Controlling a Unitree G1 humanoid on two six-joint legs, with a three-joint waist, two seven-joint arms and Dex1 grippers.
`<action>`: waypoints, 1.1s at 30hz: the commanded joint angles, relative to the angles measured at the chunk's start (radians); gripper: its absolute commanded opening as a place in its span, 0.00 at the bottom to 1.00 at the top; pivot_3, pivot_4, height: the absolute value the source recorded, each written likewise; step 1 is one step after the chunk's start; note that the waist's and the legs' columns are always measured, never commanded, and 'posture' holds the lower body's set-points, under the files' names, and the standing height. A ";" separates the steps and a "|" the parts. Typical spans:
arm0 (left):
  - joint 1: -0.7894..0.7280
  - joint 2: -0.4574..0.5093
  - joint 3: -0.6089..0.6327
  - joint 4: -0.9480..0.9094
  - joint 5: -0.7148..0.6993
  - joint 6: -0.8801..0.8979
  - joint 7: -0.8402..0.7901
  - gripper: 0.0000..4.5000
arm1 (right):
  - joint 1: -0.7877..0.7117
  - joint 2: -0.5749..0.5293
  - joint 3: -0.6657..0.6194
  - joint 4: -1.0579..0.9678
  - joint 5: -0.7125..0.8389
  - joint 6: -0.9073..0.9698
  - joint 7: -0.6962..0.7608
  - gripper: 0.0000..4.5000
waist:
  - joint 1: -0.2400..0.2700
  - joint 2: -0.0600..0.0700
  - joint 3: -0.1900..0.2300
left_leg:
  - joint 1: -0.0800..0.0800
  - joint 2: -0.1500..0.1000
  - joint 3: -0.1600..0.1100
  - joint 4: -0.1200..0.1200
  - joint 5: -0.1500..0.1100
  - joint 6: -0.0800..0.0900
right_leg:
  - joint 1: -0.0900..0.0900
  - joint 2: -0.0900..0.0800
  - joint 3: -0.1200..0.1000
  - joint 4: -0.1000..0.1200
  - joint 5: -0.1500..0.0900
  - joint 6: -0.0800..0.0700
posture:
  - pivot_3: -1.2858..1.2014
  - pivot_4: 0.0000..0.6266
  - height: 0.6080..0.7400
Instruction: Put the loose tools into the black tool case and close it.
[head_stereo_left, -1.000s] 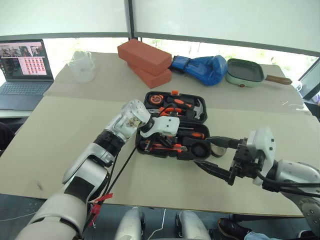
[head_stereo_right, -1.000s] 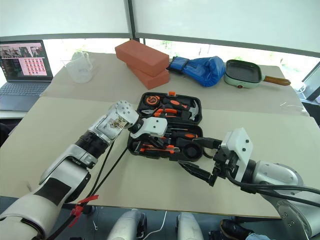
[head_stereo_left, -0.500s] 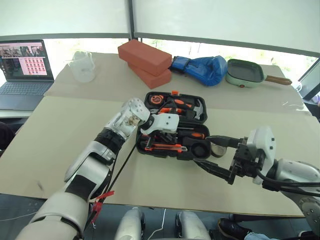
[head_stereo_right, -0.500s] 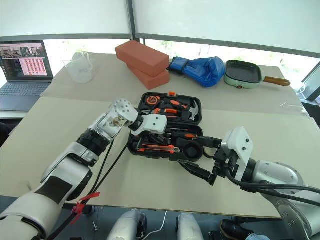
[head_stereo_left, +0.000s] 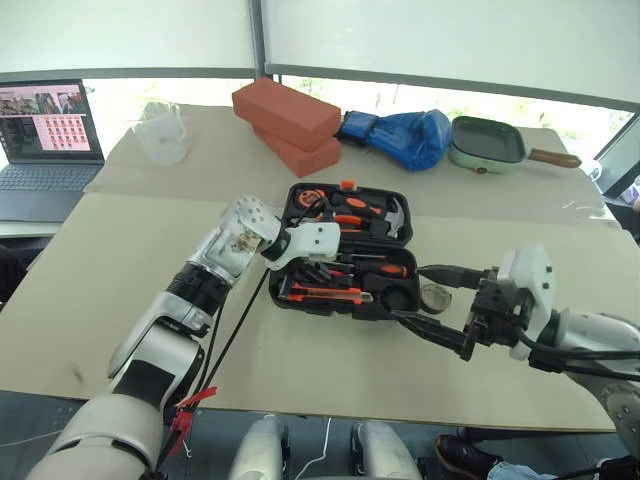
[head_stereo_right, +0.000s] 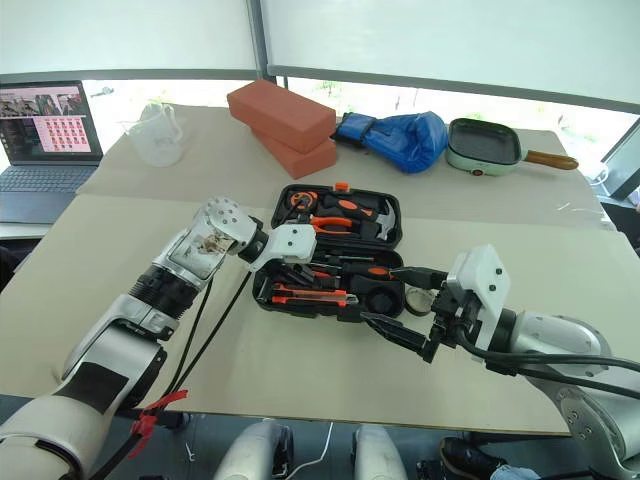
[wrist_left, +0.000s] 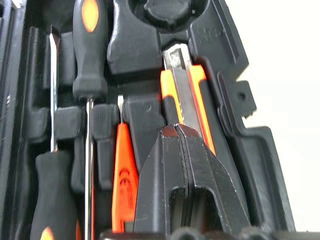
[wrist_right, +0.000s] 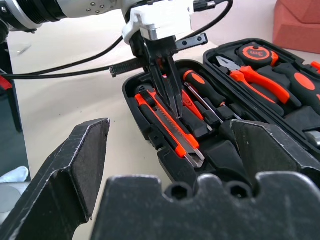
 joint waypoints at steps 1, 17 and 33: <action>0.012 -0.013 -0.042 0.021 0.060 -0.075 0.052 0.01 | -0.034 -0.004 -0.004 -0.009 0.011 -0.004 0.000 1.00 | 0.004 0.000 0.000 | 0.000 0.000 0.000 0.000 0.000 0.000 | 0.000 0.000 0.000 0.000 0.000 0.000 | 0.52 0.24 0.99; 0.040 0.090 0.277 -0.257 -0.308 0.283 -0.032 0.18 | 0.103 -0.084 -0.190 0.038 0.004 0.014 0.068 1.00 | 0.000 0.000 0.000 | -0.003 0.001 -0.001 0.001 0.000 0.002 | -0.001 -0.001 0.000 0.000 0.001 0.001 | 0.52 0.24 0.99; 0.446 0.408 0.737 -0.861 -0.765 0.755 0.184 0.99 | 0.327 -0.253 -0.349 0.360 -0.224 -0.144 0.468 1.00 | -0.006 0.002 0.000 | 0.003 0.002 0.000 -0.002 0.001 0.001 | 0.003 -0.002 0.001 -0.002 0.000 0.001 | 0.52 0.24 0.99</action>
